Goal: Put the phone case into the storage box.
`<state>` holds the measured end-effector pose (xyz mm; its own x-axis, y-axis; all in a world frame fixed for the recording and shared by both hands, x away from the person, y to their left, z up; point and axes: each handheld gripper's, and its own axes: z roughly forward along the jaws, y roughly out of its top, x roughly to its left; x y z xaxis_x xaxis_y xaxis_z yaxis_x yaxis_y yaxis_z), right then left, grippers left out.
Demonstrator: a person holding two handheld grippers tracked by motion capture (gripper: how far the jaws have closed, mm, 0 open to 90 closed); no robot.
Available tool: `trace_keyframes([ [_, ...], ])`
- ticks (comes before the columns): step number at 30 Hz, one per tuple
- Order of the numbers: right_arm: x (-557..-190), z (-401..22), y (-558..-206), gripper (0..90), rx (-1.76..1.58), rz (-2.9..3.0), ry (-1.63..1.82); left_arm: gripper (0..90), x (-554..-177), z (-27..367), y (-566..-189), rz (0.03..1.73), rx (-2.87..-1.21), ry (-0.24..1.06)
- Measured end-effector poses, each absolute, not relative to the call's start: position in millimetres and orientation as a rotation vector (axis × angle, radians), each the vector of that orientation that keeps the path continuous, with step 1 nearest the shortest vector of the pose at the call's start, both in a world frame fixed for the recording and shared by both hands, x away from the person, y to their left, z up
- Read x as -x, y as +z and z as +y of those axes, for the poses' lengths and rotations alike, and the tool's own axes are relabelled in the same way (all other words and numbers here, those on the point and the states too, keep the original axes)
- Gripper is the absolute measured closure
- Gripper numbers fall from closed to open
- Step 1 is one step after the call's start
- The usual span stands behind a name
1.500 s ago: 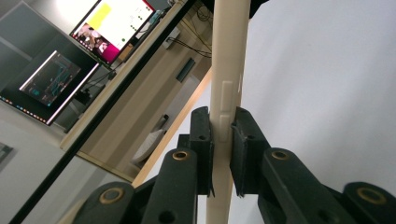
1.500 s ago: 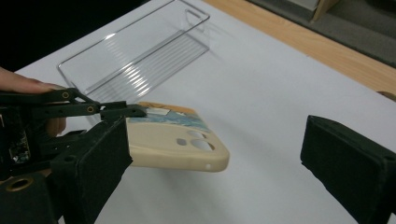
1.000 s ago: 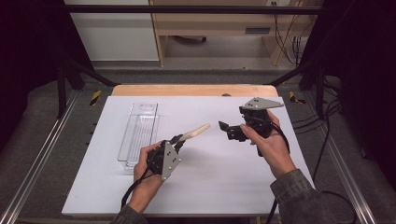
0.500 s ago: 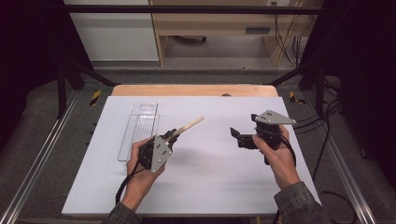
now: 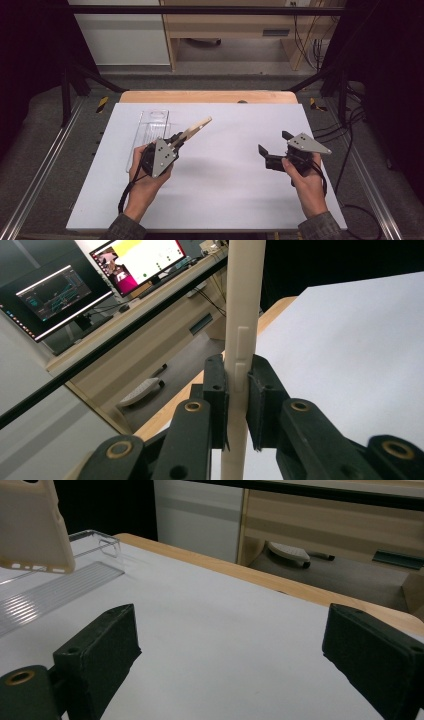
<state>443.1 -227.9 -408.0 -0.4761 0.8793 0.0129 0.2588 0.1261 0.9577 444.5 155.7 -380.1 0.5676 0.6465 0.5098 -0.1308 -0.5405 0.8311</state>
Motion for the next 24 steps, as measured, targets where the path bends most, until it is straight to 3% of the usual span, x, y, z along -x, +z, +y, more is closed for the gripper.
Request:
trace_keyframes([
  [24, -407, -250, -455, 3.6, -1.093, 1.735, 1.422, 79.6, -464, 187, -351, 0.491, -1.812, 1.031],
])
